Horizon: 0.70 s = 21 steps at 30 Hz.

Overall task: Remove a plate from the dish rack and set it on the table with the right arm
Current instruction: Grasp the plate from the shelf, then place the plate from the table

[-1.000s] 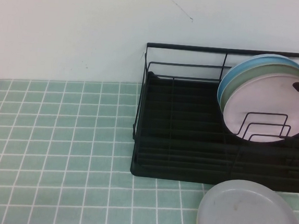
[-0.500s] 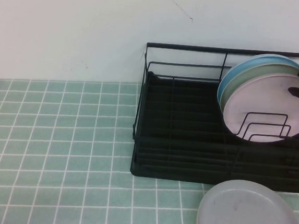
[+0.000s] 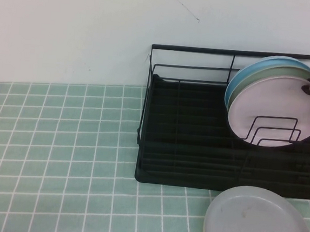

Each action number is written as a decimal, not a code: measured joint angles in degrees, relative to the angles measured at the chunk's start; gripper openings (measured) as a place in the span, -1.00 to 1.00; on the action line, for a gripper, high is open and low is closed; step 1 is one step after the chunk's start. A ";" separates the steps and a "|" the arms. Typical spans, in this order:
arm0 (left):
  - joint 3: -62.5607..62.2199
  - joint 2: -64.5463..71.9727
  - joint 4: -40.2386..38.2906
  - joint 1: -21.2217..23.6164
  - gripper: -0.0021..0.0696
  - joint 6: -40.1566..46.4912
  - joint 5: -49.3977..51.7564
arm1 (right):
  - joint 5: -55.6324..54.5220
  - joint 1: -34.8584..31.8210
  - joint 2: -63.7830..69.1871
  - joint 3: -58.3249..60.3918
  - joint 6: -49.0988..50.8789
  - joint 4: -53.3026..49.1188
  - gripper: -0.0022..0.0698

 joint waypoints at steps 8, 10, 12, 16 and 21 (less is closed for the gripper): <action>0.00 0.00 0.00 0.00 -0.95 0.00 0.00 | 0.32 0.10 -7.59 0.00 9.91 -4.46 -0.72; 0.00 0.00 0.00 0.00 -0.95 0.00 0.00 | 0.32 0.10 -11.32 0.00 14.65 -8.13 -0.72; 0.00 0.00 0.00 0.00 -0.95 0.00 0.00 | 0.81 0.10 -15.25 0.00 20.83 -12.28 -0.76; 0.00 0.00 0.00 0.00 -0.95 -0.12 0.00 | 4.89 0.10 -23.51 0.00 39.39 -24.86 -0.76; 0.00 0.00 0.00 0.00 -0.95 -0.02 0.00 | 17.45 0.10 -33.48 0.00 67.80 -39.38 -0.76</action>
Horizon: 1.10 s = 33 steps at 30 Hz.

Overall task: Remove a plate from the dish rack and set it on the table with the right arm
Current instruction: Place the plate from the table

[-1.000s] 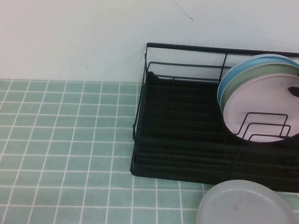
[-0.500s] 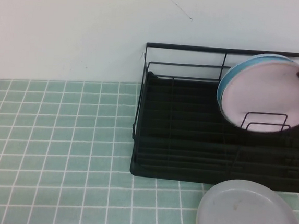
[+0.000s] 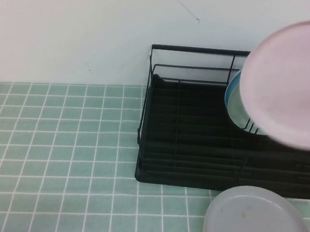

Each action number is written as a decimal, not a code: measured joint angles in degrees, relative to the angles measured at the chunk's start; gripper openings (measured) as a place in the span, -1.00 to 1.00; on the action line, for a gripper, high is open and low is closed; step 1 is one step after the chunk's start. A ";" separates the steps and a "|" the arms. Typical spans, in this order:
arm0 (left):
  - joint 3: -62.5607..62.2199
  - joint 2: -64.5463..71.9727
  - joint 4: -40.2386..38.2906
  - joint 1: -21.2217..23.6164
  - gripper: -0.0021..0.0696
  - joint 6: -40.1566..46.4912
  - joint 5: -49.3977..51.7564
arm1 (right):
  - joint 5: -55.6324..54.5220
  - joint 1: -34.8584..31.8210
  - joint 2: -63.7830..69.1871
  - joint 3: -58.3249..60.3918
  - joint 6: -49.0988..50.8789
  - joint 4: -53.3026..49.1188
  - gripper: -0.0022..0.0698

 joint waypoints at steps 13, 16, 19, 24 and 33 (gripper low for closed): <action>0.00 0.00 0.00 0.00 -0.95 0.00 0.00 | 17.19 0.00 -12.84 22.46 40.16 -8.26 -0.76; 0.00 0.00 0.00 0.00 -0.95 0.00 0.00 | 14.32 0.00 -11.04 28.24 41.23 -8.26 -0.76; 0.00 0.00 0.00 0.00 -0.95 0.00 0.00 | 11.25 0.00 -7.95 30.19 41.23 -8.26 -0.76; 0.00 0.00 0.00 0.00 -0.95 0.00 0.00 | 7.36 0.00 -1.80 30.53 39.35 -6.55 -0.76; 0.00 0.00 0.00 0.00 -0.95 0.10 0.00 | 0.15 2.38 8.55 30.53 32.15 -0.78 -0.76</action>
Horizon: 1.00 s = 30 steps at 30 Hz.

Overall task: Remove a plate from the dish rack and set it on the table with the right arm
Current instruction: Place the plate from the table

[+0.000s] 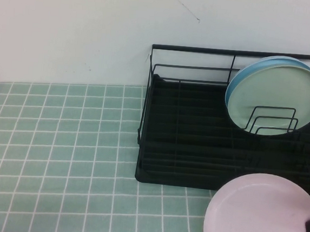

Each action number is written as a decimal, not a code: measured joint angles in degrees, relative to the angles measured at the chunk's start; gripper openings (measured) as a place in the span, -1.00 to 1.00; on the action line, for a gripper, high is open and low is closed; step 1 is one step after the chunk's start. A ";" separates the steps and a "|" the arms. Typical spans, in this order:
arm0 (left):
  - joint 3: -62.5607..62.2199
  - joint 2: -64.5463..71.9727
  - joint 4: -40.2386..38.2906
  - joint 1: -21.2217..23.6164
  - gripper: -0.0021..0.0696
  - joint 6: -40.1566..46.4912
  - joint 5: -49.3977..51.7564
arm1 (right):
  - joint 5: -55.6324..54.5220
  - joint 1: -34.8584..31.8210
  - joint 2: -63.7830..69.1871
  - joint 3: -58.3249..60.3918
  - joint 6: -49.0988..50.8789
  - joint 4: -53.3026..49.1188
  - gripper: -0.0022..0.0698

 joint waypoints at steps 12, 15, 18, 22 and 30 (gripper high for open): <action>0.00 0.00 0.00 0.00 -0.95 0.00 0.00 | -4.01 1.06 2.71 0.00 -0.98 -0.39 -0.76; 0.00 0.00 0.00 0.00 -0.95 0.00 0.00 | -4.01 1.06 2.71 0.00 -1.36 -1.16 -0.76; 0.00 0.00 0.00 0.00 -0.95 0.00 0.00 | -3.50 1.06 2.71 -0.11 -1.73 -1.25 -0.75; 0.00 0.00 0.00 0.00 -0.95 0.00 0.00 | -2.84 1.06 2.71 -0.11 -2.01 -1.99 -0.58; 0.00 0.00 0.00 0.00 -0.95 0.00 0.00 | -0.22 1.06 2.71 -1.09 0.85 -5.62 -0.09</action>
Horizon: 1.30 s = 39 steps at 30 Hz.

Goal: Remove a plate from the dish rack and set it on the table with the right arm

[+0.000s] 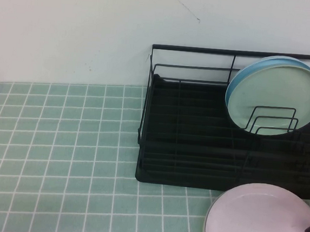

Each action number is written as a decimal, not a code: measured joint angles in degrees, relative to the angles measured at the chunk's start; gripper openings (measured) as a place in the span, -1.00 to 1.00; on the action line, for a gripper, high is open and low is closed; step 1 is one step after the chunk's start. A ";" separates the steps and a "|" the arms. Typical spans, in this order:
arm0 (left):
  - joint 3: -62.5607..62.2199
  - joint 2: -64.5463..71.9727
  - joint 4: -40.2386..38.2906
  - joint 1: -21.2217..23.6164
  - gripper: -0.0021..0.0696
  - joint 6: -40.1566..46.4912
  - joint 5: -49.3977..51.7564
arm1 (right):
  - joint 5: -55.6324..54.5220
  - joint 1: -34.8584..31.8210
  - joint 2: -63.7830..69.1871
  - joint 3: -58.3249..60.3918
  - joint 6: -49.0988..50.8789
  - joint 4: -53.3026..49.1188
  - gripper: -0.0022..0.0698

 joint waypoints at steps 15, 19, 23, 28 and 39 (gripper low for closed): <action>0.00 0.00 0.00 0.00 -0.95 -0.11 0.00 | 16.21 0.00 -12.10 -6.15 12.06 -13.18 -0.84; 0.00 0.00 0.00 0.00 -0.95 -0.11 0.00 | 19.65 0.00 -21.92 -5.89 13.92 -14.48 -0.91; 0.00 0.00 0.00 0.00 -0.95 -0.11 0.00 | 23.30 0.00 -33.43 -5.28 14.30 -15.99 -0.93; 0.00 0.00 0.00 0.00 -0.95 -0.11 0.00 | 23.13 0.00 -44.34 -4.95 12.68 -20.40 -0.94; 0.00 0.00 0.00 0.00 -0.95 -0.01 0.00 | -1.34 -0.76 -60.83 9.86 14.01 -29.10 -0.94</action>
